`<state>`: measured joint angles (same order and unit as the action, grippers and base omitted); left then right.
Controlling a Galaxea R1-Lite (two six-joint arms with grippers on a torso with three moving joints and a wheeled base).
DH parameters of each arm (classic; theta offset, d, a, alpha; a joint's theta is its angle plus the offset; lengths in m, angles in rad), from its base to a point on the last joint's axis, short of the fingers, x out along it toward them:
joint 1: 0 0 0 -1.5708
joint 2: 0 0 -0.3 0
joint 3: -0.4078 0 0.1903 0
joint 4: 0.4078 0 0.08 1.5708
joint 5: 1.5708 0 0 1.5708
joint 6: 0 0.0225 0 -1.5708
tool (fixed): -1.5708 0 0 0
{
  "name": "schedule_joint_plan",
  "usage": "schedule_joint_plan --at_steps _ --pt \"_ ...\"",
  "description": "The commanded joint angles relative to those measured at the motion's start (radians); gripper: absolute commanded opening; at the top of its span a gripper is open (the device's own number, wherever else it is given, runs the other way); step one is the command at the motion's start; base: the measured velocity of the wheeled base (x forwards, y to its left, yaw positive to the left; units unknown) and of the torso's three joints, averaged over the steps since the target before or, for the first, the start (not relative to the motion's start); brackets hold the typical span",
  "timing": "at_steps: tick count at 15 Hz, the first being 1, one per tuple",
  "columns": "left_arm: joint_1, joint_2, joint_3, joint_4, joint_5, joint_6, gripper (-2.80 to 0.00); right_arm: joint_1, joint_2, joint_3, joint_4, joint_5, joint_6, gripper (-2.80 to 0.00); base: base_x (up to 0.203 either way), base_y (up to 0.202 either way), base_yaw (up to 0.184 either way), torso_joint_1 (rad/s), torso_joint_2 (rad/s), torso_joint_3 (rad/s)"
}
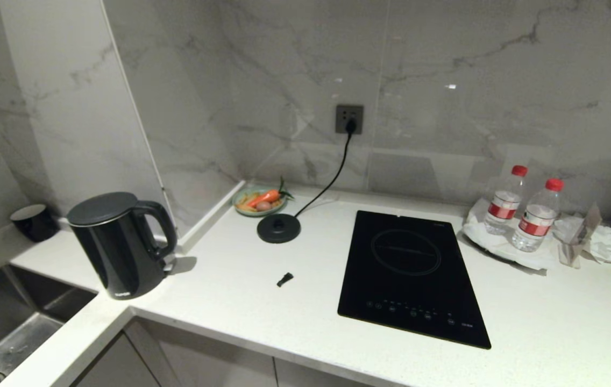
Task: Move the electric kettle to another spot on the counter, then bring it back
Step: Grab the kettle
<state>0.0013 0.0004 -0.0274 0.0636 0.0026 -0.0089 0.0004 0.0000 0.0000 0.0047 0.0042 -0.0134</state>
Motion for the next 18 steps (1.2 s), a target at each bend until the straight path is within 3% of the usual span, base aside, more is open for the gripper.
schedule_joint_plan --at_steps 1,8,14,18 --pt "0.0 0.0 0.0 0.001 0.001 0.003 -2.8 0.0 0.0 0.0 0.0 0.0 0.0 -2.8 0.0 0.0 0.0 0.0 0.0 0.0" --pt "0.0 0.0 0.0 0.001 0.001 0.0 -2.8 0.0 0.0 0.0 0.0 0.0 0.0 -2.8 0.0 0.0 0.0 0.0 0.0 0.0" --pt "0.0 0.0 0.0 0.001 0.001 0.0 -2.8 0.0 0.0 0.0 0.0 0.0 0.0 -2.8 0.176 0.0 0.002 0.003 0.0 0.001" --pt "0.002 0.0 -0.018 0.001 0.001 0.001 -2.8 0.0 0.0 0.0 0.0 0.0 0.0 -2.8 0.014 0.0 0.001 0.003 0.0 0.0"
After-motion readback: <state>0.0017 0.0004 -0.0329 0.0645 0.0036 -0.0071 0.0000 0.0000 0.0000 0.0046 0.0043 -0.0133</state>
